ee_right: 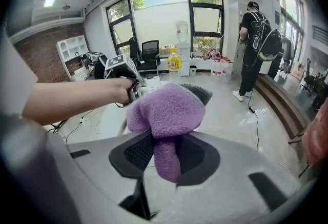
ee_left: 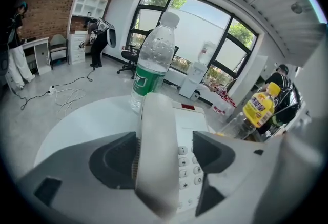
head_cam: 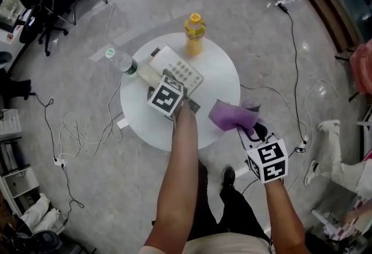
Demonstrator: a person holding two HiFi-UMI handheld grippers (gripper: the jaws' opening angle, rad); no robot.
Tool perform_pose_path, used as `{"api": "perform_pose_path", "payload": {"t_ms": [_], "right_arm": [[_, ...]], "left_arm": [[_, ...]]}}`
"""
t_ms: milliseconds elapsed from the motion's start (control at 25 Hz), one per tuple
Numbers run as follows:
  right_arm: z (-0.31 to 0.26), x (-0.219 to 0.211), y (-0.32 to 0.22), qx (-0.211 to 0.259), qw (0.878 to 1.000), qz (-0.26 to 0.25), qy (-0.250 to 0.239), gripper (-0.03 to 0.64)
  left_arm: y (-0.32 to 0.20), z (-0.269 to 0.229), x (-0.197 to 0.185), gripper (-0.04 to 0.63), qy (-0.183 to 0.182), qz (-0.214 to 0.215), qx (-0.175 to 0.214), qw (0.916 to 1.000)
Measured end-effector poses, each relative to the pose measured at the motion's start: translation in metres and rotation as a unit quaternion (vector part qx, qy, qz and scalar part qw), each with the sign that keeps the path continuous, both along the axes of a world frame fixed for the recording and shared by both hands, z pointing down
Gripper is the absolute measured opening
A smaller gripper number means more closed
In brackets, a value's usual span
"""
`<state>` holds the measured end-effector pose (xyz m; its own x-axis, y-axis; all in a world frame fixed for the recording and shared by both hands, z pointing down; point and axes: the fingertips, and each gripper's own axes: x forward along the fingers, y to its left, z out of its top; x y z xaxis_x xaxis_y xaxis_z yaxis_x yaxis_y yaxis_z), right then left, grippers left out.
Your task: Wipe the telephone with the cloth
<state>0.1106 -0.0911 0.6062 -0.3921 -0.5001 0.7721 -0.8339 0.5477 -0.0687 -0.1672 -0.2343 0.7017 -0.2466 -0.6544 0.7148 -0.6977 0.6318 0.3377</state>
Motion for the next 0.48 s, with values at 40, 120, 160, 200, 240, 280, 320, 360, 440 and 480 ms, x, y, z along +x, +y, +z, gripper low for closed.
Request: {"api": "perform_pose_path", "payload": {"t_ms": [40, 120, 160, 200, 240, 280, 320, 360, 440, 480], "right_arm": [[0.0, -0.001, 0.0, 0.0, 1.0, -0.001, 0.0, 0.109], [0.001, -0.002, -0.001, -0.002, 1.0, 0.0, -0.002, 0.109], [0.003, -0.003, -0.002, -0.005, 1.0, 0.0, -0.004, 0.109], [0.006, -0.005, -0.003, -0.01, 1.0, 0.001, -0.008, 0.109], [0.01, -0.007, -0.004, -0.016, 1.0, 0.002, -0.014, 0.109], [0.015, -0.01, -0.006, -0.023, 1.0, 0.003, -0.02, 0.11], [0.021, -0.013, -0.008, -0.03, 0.999, 0.003, -0.025, 0.111], [0.027, -0.016, -0.01, -0.036, 0.999, 0.003, -0.03, 0.114], [0.038, -0.025, -0.013, -0.046, 0.998, 0.003, -0.04, 0.118], [0.042, -0.03, -0.014, -0.051, 0.998, 0.002, -0.046, 0.122]], "left_arm": [[-0.001, 0.0, 0.0, 0.321, 0.001, 0.0, -0.001, 1.0], [0.0, 0.0, -0.001, 0.321, 0.001, 0.005, -0.001, 1.0], [0.002, 0.0, -0.002, 0.321, 0.0, 0.01, -0.001, 1.0], [0.004, -0.001, -0.003, 0.321, 0.0, 0.014, 0.0, 0.9999], [0.006, -0.002, -0.003, 0.321, -0.001, 0.018, 0.001, 0.9998], [0.008, -0.003, -0.004, 0.321, -0.001, 0.024, 0.001, 0.9997], [0.01, -0.005, -0.004, 0.319, -0.003, 0.03, 0.002, 0.9995], [0.013, -0.007, -0.004, 0.319, -0.005, 0.037, 0.002, 0.9993], [0.018, -0.016, -0.005, 0.319, -0.011, 0.052, 0.007, 0.9986], [0.021, -0.024, -0.005, 0.319, -0.015, 0.059, 0.011, 0.9981]]}}
